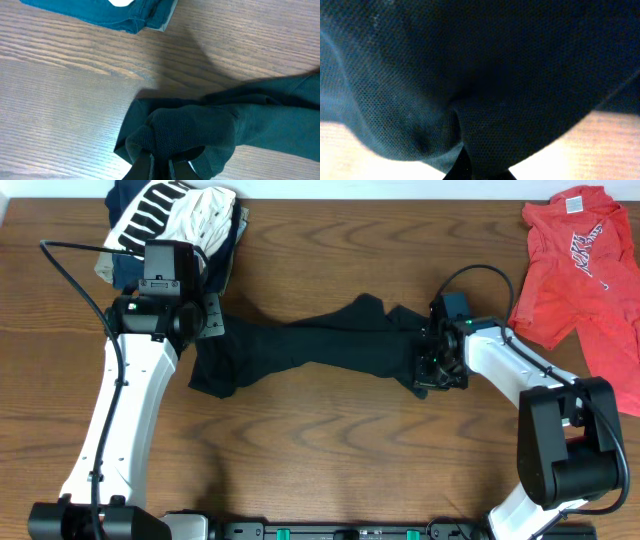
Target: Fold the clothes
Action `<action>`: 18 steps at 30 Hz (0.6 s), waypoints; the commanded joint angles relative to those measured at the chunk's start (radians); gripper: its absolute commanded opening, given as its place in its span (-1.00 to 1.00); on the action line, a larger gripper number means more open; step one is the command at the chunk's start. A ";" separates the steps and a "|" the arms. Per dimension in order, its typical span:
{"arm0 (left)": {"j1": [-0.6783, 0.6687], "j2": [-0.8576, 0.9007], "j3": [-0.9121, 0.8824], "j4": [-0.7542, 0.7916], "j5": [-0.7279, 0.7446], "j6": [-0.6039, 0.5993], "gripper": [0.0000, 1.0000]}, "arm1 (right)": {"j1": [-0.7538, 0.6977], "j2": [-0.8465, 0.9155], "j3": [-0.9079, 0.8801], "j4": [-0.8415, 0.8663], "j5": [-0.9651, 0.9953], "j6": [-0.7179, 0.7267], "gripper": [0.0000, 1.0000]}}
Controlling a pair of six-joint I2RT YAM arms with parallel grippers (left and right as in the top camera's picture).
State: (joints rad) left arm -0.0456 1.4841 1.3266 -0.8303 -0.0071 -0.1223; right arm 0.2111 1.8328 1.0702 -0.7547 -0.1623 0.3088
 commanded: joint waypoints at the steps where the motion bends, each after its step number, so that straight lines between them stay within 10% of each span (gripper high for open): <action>1: 0.006 -0.014 0.033 0.003 -0.013 0.016 -0.88 | -0.054 -0.066 0.105 -0.042 -0.029 -0.050 -0.98; 18: 0.006 -0.387 0.278 0.058 -0.160 0.040 -0.88 | -0.366 -0.397 0.593 -0.230 -0.076 -0.146 -0.98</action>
State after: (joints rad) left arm -0.0463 1.1618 1.5669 -0.7952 -0.0917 -0.0986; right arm -0.1051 1.4857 1.6150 -0.9836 -0.2134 0.1852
